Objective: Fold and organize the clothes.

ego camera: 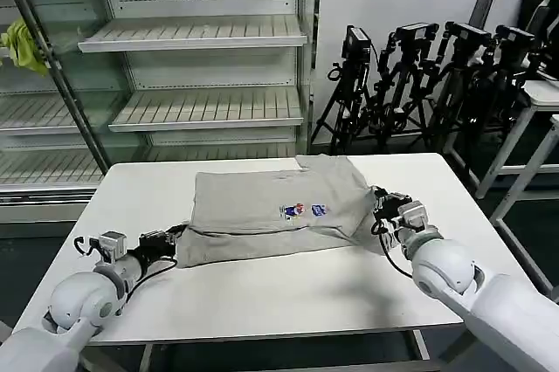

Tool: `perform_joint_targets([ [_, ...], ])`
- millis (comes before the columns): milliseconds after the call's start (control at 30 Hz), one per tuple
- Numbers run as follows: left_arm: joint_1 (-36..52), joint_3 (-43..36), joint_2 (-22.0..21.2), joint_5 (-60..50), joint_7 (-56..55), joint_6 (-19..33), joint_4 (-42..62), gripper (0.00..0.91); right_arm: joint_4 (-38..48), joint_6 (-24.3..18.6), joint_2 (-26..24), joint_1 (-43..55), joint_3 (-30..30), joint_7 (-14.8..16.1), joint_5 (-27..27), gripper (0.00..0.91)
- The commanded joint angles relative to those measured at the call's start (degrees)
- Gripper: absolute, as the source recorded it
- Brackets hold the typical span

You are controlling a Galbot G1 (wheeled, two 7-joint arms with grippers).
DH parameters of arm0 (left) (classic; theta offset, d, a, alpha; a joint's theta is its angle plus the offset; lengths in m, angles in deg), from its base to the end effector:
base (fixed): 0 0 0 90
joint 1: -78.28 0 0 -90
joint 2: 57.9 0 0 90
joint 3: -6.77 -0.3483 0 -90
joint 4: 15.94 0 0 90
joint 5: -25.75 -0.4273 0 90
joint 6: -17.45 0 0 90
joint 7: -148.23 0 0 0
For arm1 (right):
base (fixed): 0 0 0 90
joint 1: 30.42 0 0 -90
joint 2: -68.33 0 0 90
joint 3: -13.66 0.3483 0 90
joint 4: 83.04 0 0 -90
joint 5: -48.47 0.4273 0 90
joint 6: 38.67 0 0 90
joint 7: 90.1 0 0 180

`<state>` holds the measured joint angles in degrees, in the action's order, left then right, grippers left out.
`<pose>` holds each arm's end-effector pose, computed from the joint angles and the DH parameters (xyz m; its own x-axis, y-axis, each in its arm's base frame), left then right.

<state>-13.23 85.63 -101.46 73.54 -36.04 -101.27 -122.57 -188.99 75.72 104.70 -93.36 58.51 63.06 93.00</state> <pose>0.3960 0.1093 -0.2236 -0.8576 0.2516 0.4485 0.2735 0.9617 -0.0166 0.4270 -0.0132 -0.1990 -0.9487 -0.1002 0.3000 -0.2136 0.9025 -0.3740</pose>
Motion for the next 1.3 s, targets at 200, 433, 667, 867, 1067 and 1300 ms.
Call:
perform_joint_targets([
  [200,2.13,-1.49,-0.18,-2.09,-0.17,0.83,1.54,0.907,2.48,0.49,0.24,0.52,0.34,-0.32,-2.12,0.907],
  [433,1.07,0.87,0.51,-2.46,-0.32,1.26,2.12,0.907,4.66,0.05,0.23,-0.13,2.98,-0.64,-2.42,0.907],
  [667,-7.76,6.99,3.96,3.45,-2.14,-1.94,-6.80,0.907,-8.28,2.74,-7.57,-14.94,15.94,-0.02,1.83,0.907],
  [867,-12.34,6.69,3.73,5.22,-3.36,-3.63,-10.12,0.907,-14.22,3.25,-9.42,-26.77,20.87,-1.19,1.71,0.907],
  [1067,-12.74,4.01,1.82,3.90,-3.29,-4.23,-9.82,0.907,-15.74,4.02,-7.38,-30.27,20.77,-2.86,1.53,0.907],
  [1300,-12.22,3.57,0.05,3.01,-3.11,-4.13,-8.79,0.907,-14.35,4.09,-3.80,-29.98,18.12,-3.51,0.77,0.907],
])
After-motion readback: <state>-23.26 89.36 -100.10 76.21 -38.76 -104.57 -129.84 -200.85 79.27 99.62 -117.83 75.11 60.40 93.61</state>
